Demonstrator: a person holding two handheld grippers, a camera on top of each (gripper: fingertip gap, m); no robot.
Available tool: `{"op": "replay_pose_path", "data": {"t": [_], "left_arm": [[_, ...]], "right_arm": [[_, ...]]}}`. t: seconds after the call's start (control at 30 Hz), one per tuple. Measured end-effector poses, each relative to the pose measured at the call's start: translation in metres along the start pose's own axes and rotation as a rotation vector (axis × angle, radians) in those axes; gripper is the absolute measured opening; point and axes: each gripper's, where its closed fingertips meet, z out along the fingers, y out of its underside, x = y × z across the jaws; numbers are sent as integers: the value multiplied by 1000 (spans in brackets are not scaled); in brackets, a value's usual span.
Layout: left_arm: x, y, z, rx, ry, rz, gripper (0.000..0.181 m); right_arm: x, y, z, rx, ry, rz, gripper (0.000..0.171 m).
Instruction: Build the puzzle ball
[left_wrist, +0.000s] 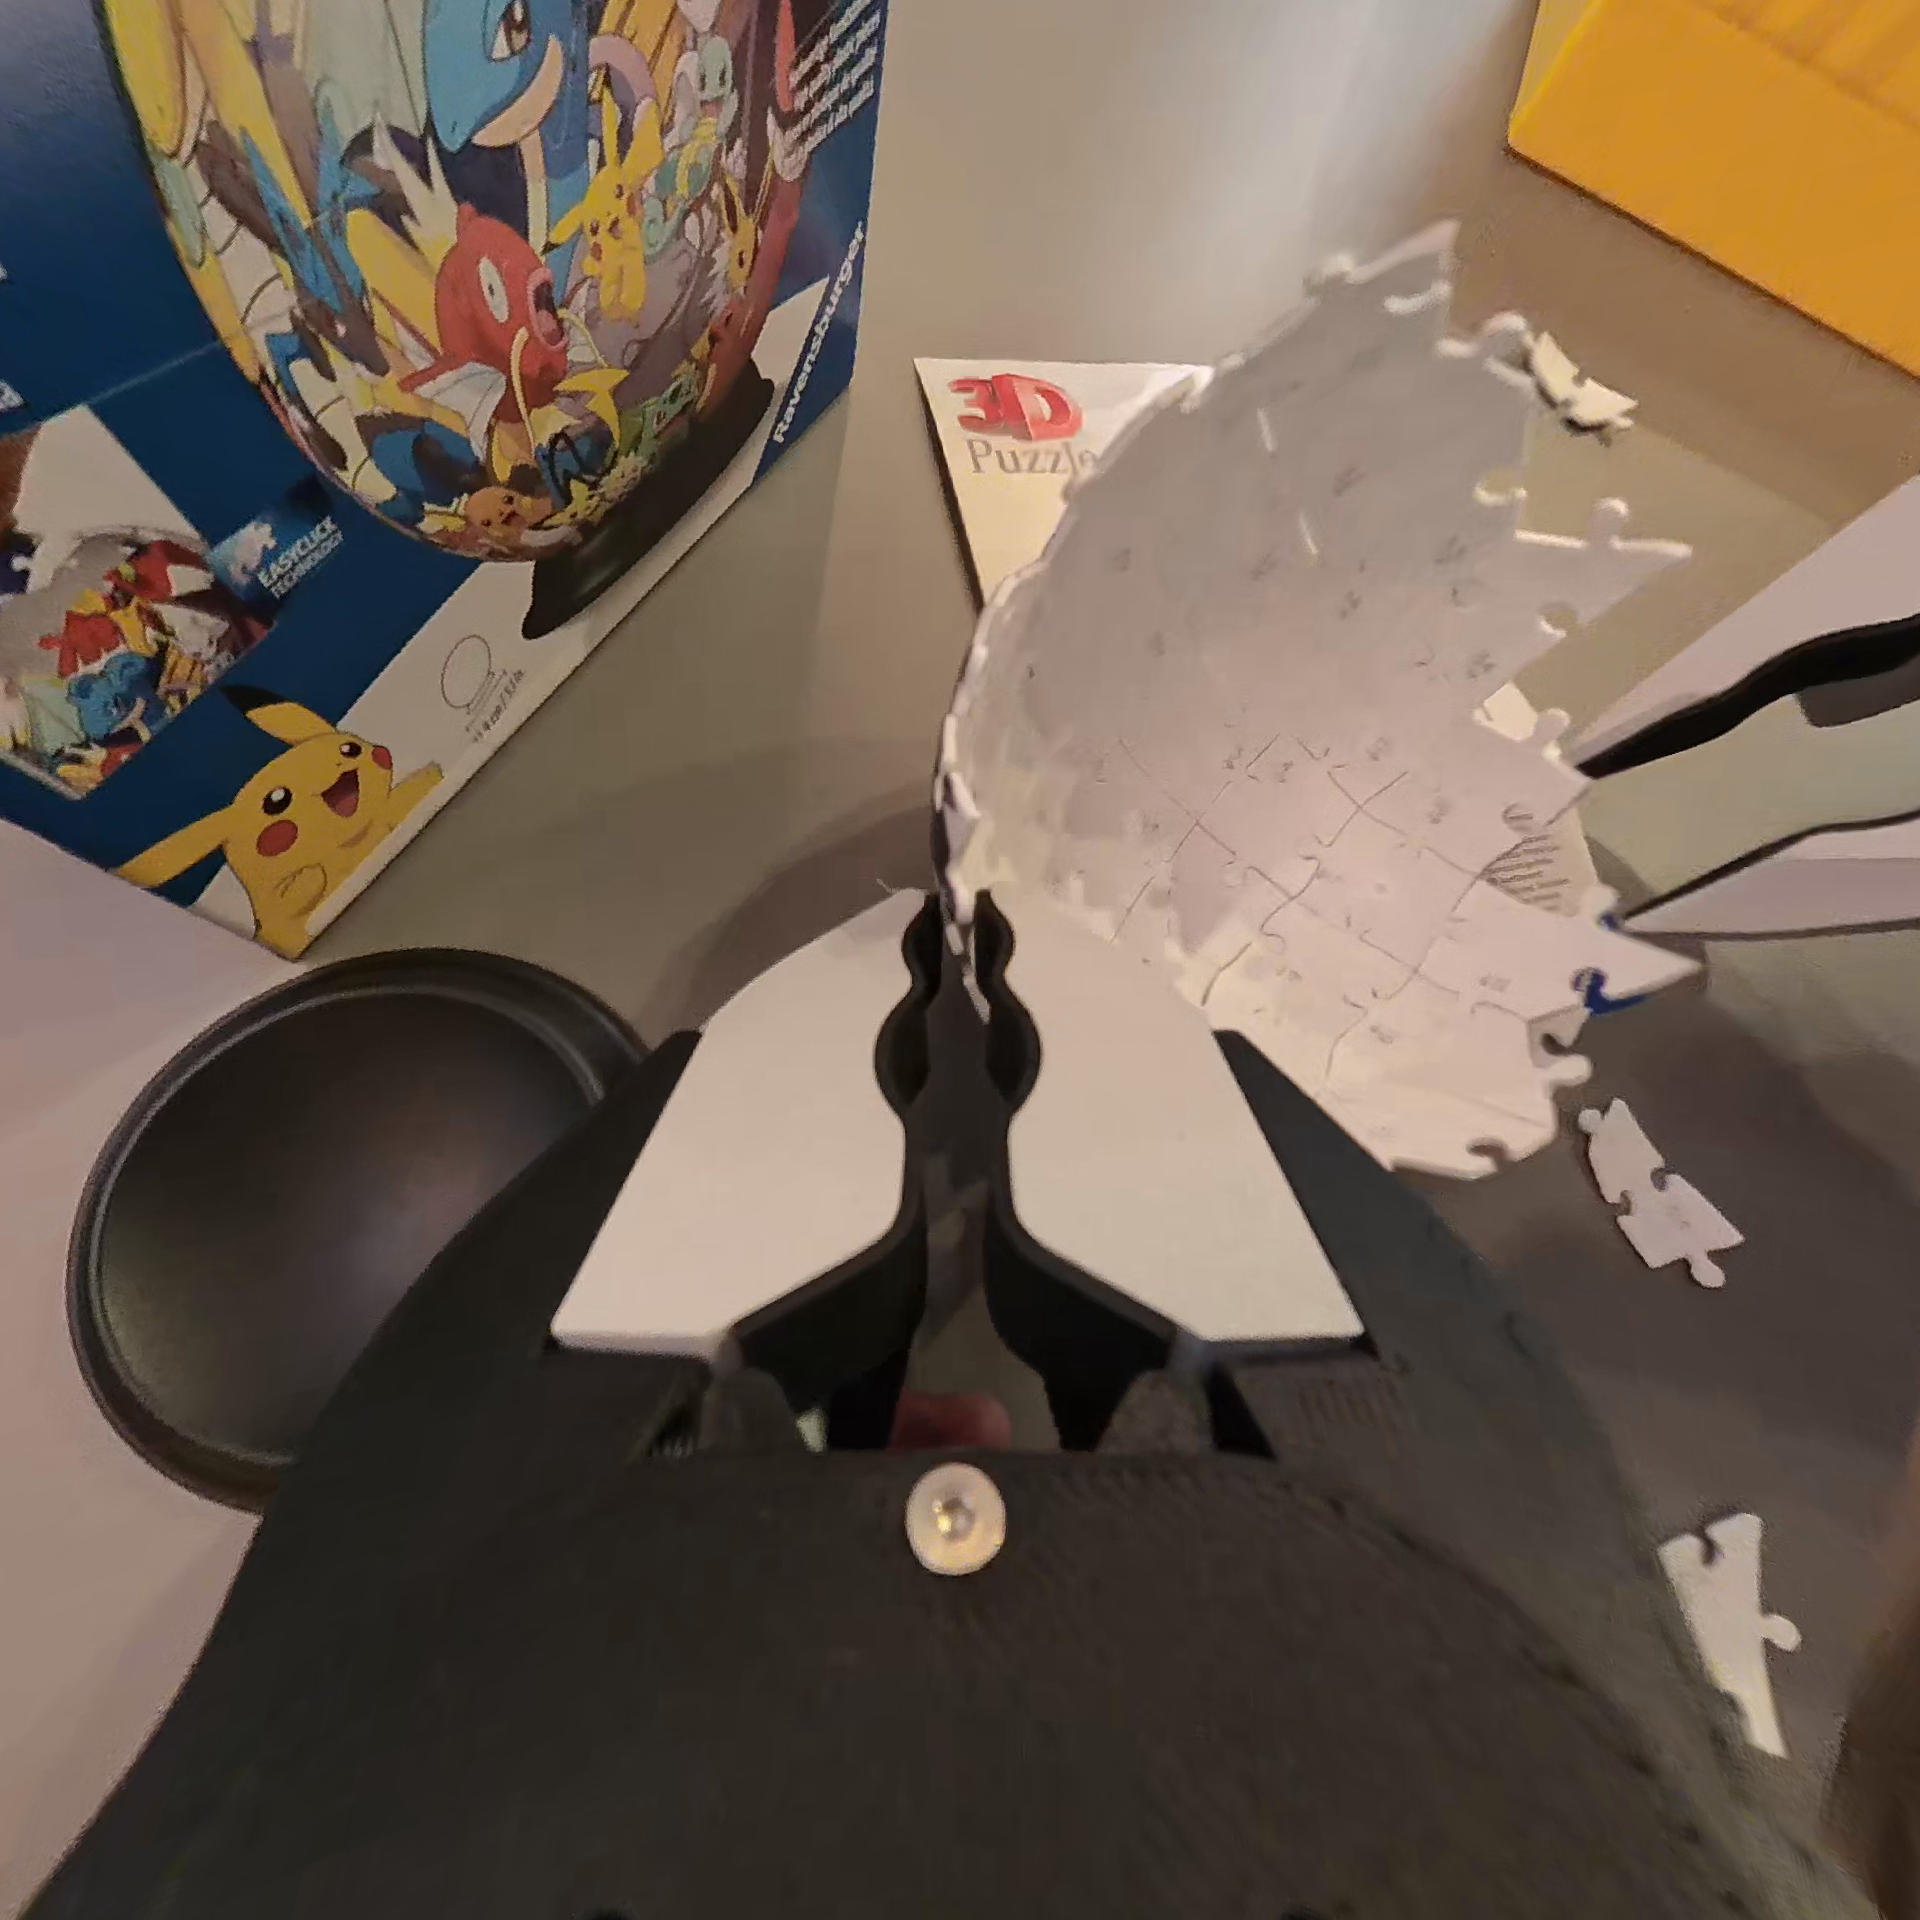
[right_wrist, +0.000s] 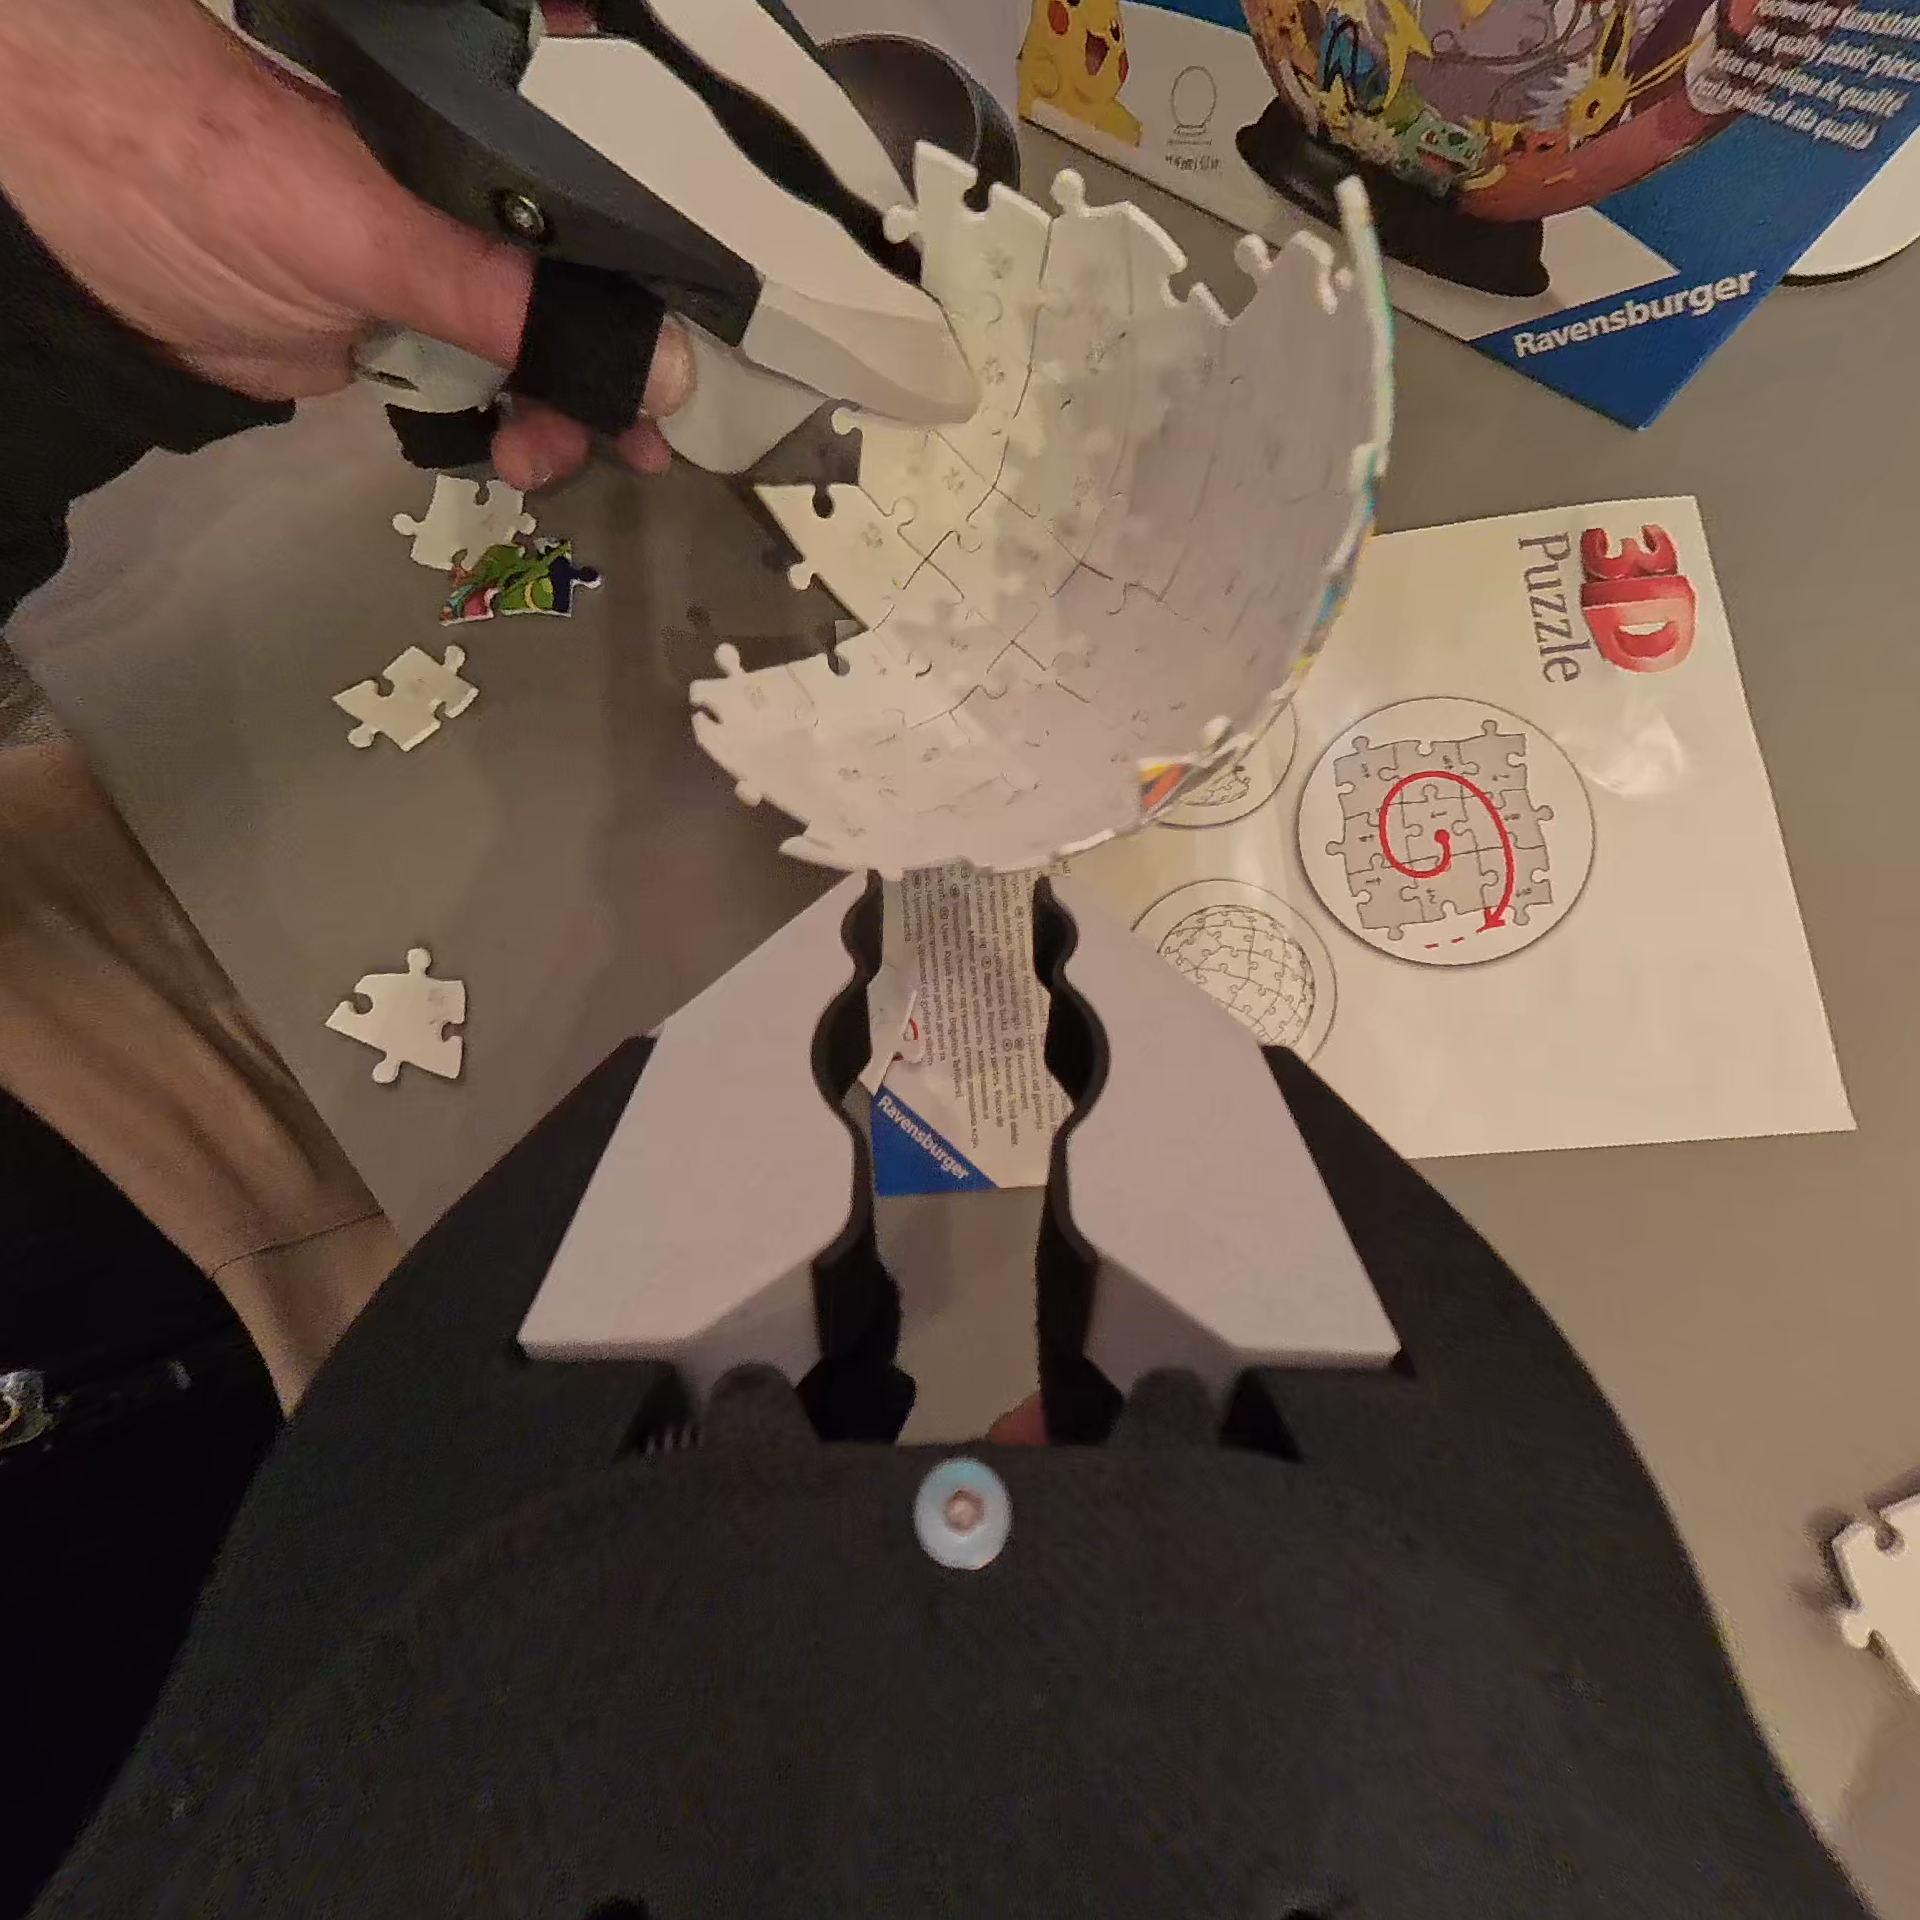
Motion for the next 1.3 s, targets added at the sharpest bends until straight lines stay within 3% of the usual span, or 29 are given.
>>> {"op": "replay_pose_path", "data": {"t": [0.43, 0.67, 1.07, 1.17, 1.3], "left_arm": [[8, -15, -6, -23, 129, 197, 3], [13, -18, -14, -93, 204, 294, 2], [-4, -13, -62, -112, 178, 266, 2], [-9, -5, -73, -113, 163, 249, 2], [-13, 6, -81, -115, 152, 229, 2]], "right_arm": [[12, -8, -42, 117, -37, 14, 32], [20, -15, -43, 147, -57, 22, 37], [15, 23, 18, -43, -66, -245, 33], [23, 28, 32, -87, -25, -294, 27], [35, 27, 31, -87, -25, -223, 7]]}}
